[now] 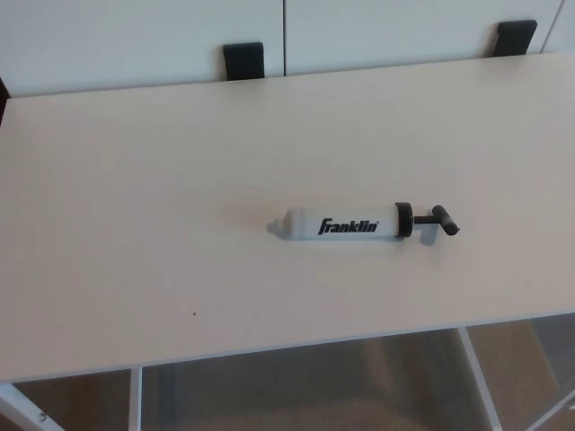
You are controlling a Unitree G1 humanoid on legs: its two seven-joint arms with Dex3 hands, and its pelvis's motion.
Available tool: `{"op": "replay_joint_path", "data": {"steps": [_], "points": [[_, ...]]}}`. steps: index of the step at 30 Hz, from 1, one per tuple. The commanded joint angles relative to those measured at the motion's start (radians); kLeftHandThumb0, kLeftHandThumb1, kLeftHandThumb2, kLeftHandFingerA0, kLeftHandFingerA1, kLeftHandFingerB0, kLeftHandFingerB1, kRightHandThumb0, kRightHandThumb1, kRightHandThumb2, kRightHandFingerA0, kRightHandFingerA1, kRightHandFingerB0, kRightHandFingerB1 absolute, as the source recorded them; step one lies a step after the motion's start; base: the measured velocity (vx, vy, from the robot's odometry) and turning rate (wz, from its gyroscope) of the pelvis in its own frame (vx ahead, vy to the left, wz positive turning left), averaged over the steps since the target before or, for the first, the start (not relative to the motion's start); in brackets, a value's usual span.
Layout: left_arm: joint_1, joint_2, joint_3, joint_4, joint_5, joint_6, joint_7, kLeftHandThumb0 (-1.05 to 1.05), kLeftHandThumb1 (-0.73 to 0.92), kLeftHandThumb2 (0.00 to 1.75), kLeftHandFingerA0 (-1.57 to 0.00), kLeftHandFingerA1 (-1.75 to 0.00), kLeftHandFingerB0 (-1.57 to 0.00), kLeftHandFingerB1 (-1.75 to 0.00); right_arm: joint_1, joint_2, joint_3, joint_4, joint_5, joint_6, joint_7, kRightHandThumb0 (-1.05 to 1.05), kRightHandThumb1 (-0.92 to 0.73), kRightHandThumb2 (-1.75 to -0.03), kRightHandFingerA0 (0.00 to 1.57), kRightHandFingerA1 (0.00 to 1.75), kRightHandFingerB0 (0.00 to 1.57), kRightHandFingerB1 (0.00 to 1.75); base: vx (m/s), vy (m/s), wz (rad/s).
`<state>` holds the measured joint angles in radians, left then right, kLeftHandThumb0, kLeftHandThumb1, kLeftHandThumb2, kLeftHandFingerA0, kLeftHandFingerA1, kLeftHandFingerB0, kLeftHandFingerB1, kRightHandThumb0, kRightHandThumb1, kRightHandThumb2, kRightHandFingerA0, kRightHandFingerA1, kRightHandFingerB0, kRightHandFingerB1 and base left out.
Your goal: The robot walks towards a desk on which an air pump is kept in the middle. It lifts it up and holds it with its left hand and uses its right hand to compress it by pushing its handle inwards.
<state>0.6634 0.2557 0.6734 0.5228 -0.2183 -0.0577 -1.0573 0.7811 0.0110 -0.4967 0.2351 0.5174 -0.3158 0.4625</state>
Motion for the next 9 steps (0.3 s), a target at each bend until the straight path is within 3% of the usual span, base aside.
{"op": "replay_joint_path", "data": {"steps": [1, 2, 3, 9], "points": [[-0.036, -0.004, 0.001, 0.183, -0.036, -0.163, 0.066, -0.64, 0.73, 0.62, -0.30, -0.43, -0.29, -0.32, -0.029, -0.059, -0.064, 0.113, 0.124, 0.036, 0.155, -0.81, -0.72, -1.09, 0.30, 0.63, 0.15, 0.49, 0.00, 0.000, 0.00], [-0.036, -0.004, -0.001, 0.188, -0.039, -0.170, 0.067, -0.64, 0.73, 0.62, -0.30, -0.43, -0.29, -0.32, -0.034, -0.063, -0.067, 0.124, 0.125, 0.036, 0.166, -0.81, -0.72, -1.09, 0.30, 0.63, 0.15, 0.49, 0.00, 0.000, 0.00], [-0.034, -0.003, -0.002, 0.193, -0.041, -0.178, 0.066, -0.65, 0.74, 0.62, -0.28, -0.41, -0.29, -0.32, -0.043, -0.065, -0.071, 0.134, 0.129, 0.039, 0.171, -0.82, -0.90, -0.67, 0.40, 0.62, 0.26, 0.41, 0.00, 0.000, 0.00], [-0.051, 0.006, -0.013, 0.224, -0.056, -0.181, 0.072, -0.63, 0.74, 0.62, -0.31, -0.41, -0.30, -0.32, -0.053, -0.062, -0.078, 0.138, 0.122, 0.028, 0.180, -0.83, -0.90, -0.67, 0.38, 0.60, 0.24, 0.40, 0.00, 0.000, 0.00]]}}
